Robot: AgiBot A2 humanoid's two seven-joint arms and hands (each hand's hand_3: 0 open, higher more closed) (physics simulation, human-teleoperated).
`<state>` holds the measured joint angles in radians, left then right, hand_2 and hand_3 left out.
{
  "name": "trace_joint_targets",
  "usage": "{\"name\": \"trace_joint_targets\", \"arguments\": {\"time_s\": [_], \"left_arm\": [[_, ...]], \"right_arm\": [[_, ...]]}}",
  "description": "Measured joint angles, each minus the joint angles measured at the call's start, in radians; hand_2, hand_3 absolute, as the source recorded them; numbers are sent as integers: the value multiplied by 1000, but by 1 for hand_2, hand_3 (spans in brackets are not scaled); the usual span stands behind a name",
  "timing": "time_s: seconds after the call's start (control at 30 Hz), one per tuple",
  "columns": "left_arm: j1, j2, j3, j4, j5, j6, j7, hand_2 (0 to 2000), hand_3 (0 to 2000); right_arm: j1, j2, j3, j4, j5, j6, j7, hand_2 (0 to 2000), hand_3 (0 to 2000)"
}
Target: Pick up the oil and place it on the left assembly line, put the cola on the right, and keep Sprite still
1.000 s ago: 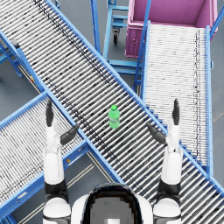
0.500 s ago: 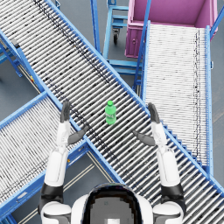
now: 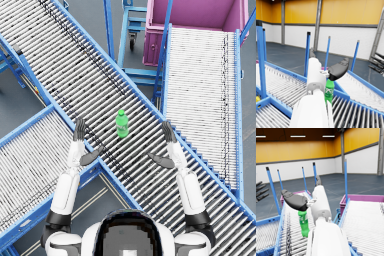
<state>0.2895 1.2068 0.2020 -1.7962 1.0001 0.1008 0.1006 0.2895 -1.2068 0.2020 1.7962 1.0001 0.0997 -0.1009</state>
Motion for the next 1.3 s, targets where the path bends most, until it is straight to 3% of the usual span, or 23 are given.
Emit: {"name": "trace_joint_targets", "arguments": {"time_s": [1.3], "left_arm": [[0, 0, 0, 0, 0, 0, 0, 0, 0]], "right_arm": [[0, 0, 0, 0, 0, 0, 0, 0, 0]]}}
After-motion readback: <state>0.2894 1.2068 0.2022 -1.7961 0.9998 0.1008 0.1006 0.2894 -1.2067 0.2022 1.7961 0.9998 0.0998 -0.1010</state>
